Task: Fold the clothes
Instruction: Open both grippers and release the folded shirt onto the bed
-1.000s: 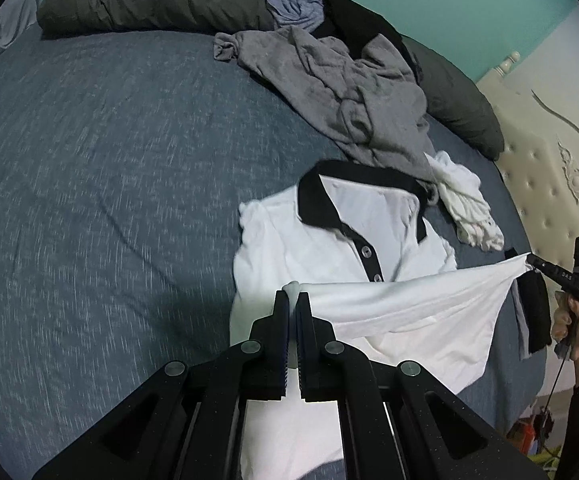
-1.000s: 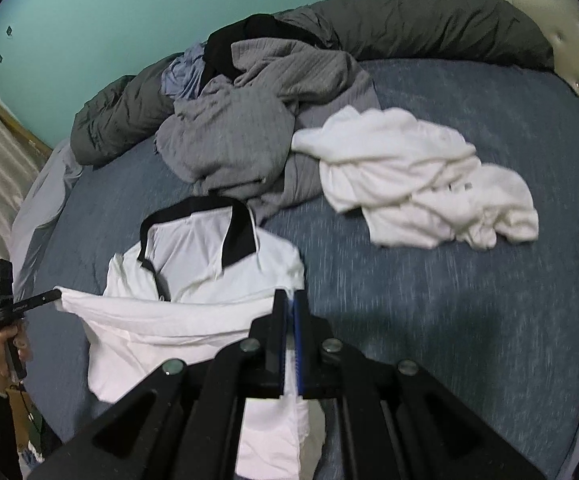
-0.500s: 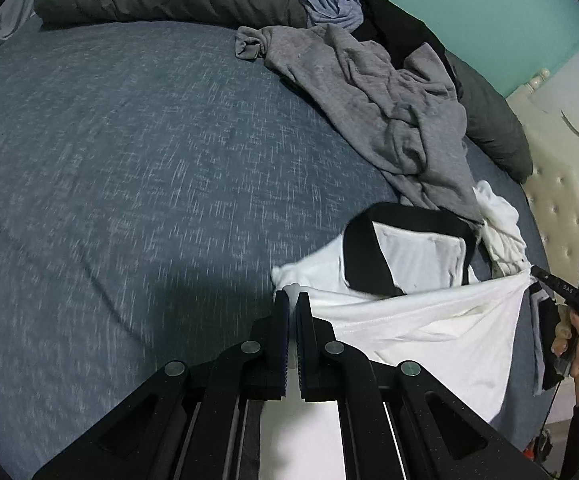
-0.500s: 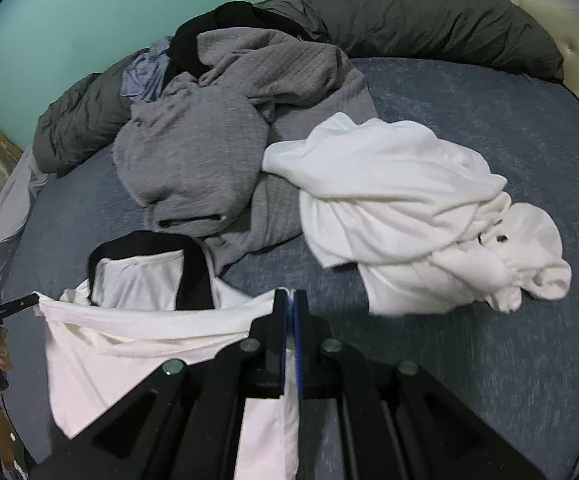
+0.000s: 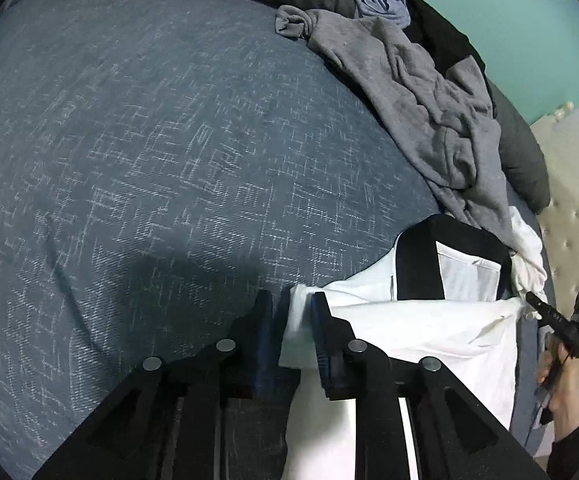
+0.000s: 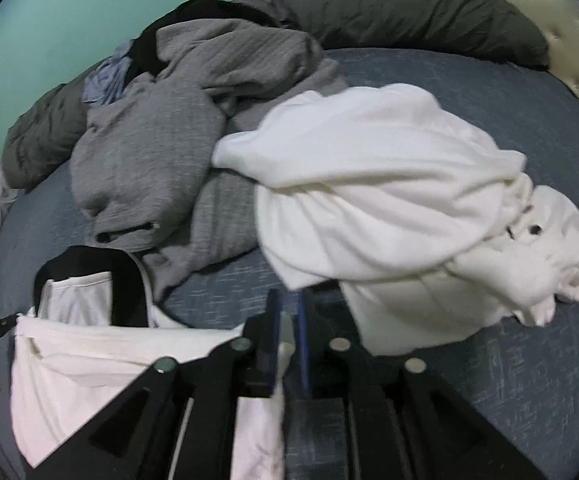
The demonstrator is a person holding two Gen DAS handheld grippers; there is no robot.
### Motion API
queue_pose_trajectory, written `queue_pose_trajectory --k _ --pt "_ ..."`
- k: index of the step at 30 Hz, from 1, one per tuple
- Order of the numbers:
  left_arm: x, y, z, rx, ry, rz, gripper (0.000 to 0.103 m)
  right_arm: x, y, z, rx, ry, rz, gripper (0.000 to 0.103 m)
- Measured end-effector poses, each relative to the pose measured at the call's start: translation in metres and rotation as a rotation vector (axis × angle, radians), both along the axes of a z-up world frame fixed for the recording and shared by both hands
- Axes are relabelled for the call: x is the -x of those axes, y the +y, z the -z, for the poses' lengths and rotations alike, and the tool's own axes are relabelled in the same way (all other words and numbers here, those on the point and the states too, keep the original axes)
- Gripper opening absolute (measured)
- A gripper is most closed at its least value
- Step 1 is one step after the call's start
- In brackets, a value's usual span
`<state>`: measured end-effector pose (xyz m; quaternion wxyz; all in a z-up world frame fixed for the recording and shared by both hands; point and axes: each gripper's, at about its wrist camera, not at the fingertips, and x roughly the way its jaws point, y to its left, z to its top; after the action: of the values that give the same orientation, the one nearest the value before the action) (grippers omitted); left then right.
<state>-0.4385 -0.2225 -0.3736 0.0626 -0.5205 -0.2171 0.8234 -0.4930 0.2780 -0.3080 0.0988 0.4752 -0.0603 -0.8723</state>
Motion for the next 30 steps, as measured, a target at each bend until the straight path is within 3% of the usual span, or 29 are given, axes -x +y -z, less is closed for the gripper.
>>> queue_pose_trajectory --k 3,5,7,22,30 --pt "-0.014 -0.008 -0.01 0.003 0.024 -0.012 0.031 -0.012 0.012 -0.009 0.016 0.044 0.012 0.015" --pt "-0.028 -0.007 -0.016 0.006 0.028 0.007 0.039 -0.026 0.022 -0.015 0.086 0.045 -0.001 0.019" --pt "-0.046 -0.003 -0.02 0.016 0.026 0.037 0.048 -0.044 0.026 -0.015 0.117 0.021 -0.033 0.036" --pt "-0.188 0.014 0.002 -0.028 -0.06 0.165 0.05 -0.214 0.05 0.041 0.26 -0.221 -0.162 0.049" --pt "-0.225 0.012 0.015 -0.088 -0.057 0.15 0.05 -0.255 0.059 0.057 0.3 -0.257 -0.165 0.05"
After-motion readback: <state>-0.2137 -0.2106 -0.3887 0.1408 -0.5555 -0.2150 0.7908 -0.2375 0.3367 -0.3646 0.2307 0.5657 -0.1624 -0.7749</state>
